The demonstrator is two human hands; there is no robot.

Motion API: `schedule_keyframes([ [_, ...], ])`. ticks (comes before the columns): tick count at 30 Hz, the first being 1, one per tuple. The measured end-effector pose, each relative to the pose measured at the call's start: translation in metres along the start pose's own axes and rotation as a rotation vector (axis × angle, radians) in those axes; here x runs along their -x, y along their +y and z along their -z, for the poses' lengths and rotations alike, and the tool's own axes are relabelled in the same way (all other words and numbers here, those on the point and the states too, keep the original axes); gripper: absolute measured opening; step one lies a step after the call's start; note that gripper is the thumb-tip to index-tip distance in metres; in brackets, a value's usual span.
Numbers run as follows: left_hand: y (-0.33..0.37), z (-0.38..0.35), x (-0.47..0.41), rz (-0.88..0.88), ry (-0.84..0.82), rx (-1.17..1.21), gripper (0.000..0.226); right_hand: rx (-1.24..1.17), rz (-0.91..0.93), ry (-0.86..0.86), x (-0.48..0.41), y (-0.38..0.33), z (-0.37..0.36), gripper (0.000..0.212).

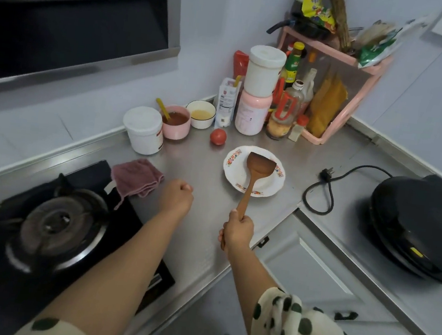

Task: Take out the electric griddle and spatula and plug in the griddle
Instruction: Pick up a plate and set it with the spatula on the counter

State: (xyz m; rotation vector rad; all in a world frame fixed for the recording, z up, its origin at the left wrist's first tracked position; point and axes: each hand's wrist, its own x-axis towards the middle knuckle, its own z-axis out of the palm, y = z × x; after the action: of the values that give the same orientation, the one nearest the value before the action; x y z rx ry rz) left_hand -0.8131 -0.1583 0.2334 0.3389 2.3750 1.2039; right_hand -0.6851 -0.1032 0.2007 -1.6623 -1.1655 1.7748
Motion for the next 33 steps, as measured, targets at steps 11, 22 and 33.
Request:
schedule_keyframes([
  [11, 0.001, -0.004, -0.009, 0.010, -0.045, 0.036, 0.019, -0.013, -0.033, -0.044, -0.009, 0.012, -0.018, 0.023],
  [22, 0.011, -0.010, -0.012, -0.001, -0.054, 0.046, 0.021, -0.009, -0.145, -0.136, -0.019, 0.011, -0.014, 0.030],
  [33, 0.018, -0.016, -0.006, 0.006, -0.072, 0.072, 0.022, 0.096, -0.152, -0.145, -0.026, 0.009, -0.006, 0.034],
])
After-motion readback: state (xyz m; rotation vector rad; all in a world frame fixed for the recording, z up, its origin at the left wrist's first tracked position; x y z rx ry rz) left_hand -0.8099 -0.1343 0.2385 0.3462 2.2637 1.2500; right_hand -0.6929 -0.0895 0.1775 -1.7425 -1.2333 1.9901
